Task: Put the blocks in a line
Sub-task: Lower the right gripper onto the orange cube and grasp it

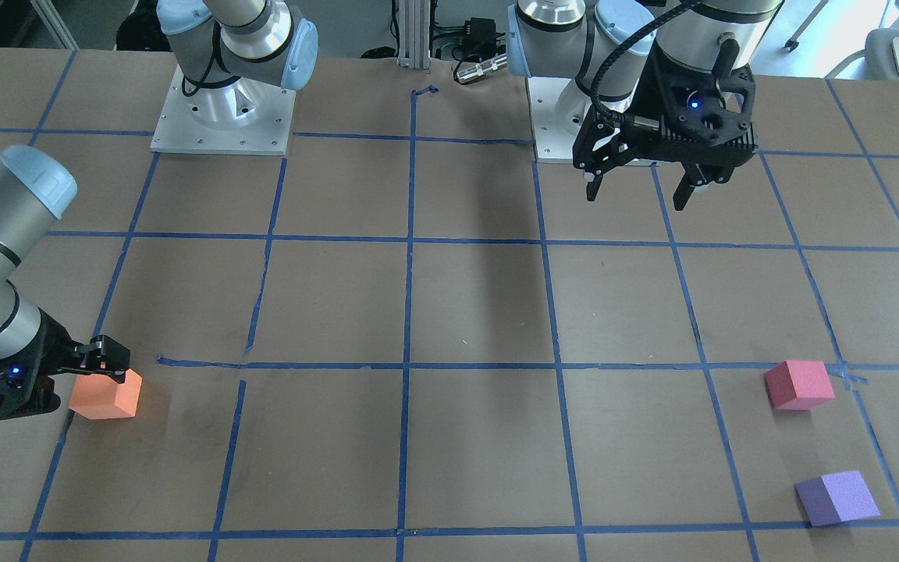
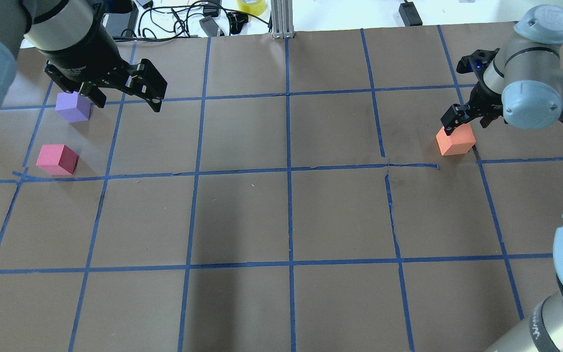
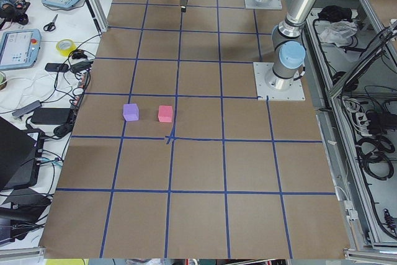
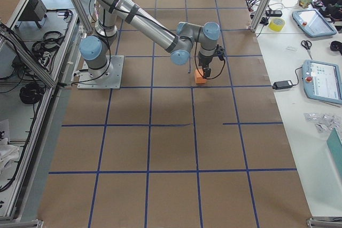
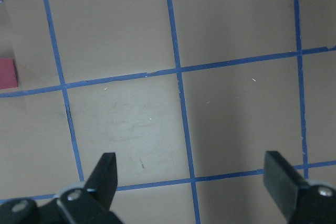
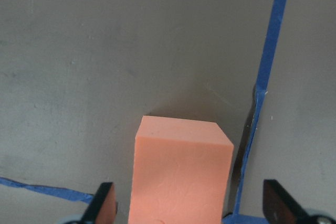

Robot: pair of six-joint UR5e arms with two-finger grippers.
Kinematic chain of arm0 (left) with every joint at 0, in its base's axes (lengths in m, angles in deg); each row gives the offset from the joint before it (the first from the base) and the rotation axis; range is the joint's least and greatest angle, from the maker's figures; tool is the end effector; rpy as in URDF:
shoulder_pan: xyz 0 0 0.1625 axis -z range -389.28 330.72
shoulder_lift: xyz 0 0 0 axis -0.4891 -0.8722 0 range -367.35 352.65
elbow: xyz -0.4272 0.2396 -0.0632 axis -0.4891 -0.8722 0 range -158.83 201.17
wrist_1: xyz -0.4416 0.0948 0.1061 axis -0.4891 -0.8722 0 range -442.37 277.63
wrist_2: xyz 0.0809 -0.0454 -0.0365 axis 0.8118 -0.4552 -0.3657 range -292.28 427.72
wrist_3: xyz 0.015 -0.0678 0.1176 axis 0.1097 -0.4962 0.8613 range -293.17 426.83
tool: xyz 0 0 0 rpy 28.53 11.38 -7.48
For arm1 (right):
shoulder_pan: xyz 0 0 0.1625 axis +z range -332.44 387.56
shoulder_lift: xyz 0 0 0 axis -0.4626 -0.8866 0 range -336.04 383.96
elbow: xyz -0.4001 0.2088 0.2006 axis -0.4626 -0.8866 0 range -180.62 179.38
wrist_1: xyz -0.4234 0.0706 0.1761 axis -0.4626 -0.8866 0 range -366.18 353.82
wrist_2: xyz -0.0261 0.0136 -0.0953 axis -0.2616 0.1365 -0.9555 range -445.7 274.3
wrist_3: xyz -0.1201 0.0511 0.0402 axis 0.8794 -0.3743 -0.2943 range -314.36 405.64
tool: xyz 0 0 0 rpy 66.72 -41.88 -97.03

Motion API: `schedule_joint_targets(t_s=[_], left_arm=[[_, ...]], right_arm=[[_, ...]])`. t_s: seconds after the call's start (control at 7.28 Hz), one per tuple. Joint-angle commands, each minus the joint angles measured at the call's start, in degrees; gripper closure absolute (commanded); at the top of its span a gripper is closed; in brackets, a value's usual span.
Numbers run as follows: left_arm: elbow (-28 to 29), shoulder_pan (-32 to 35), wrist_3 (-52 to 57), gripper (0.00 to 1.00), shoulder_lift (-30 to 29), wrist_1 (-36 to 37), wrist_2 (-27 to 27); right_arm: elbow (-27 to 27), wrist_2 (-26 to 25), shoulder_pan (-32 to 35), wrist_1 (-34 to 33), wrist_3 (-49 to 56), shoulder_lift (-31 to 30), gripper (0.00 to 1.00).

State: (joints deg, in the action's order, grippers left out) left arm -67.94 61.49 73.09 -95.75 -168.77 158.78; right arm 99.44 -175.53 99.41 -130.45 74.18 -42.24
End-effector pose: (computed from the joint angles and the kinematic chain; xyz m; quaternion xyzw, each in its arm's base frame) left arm -0.1381 -0.5420 0.5503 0.0607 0.9967 -0.0525 0.0118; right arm -0.0813 -0.6774 0.2310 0.0907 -0.9959 0.0039 0.0000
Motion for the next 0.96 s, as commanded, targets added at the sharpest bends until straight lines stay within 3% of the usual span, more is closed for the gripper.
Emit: schedule_joint_targets(t_s=[0.0, 0.27, 0.41, 0.69, 0.82], left_arm=[[-0.01, 0.01, -0.02, 0.00, 0.06, 0.09, -0.01], [-0.01, 0.02, -0.02, 0.00, 0.06, 0.09, -0.10], [-0.01, 0.02, -0.02, 0.00, 0.24, 0.09, -0.10], [-0.10, -0.07, 0.07, 0.00, 0.33, 0.09, -0.10], [-0.10, -0.07, 0.07, 0.00, 0.42, 0.09, -0.10]], right_arm=[[0.05, 0.09, -0.05, -0.09, 0.02, 1.50, 0.00], [-0.13, 0.09, -0.05, -0.27, -0.59, 2.73, 0.00], [-0.30, 0.09, -0.05, -0.36, -1.55, 3.35, 0.15], [-0.83, 0.09, -0.05, -0.09, -4.28, 3.62, 0.86], [-1.18, 0.00, 0.47, 0.17, -5.76, 2.92, 1.00]])
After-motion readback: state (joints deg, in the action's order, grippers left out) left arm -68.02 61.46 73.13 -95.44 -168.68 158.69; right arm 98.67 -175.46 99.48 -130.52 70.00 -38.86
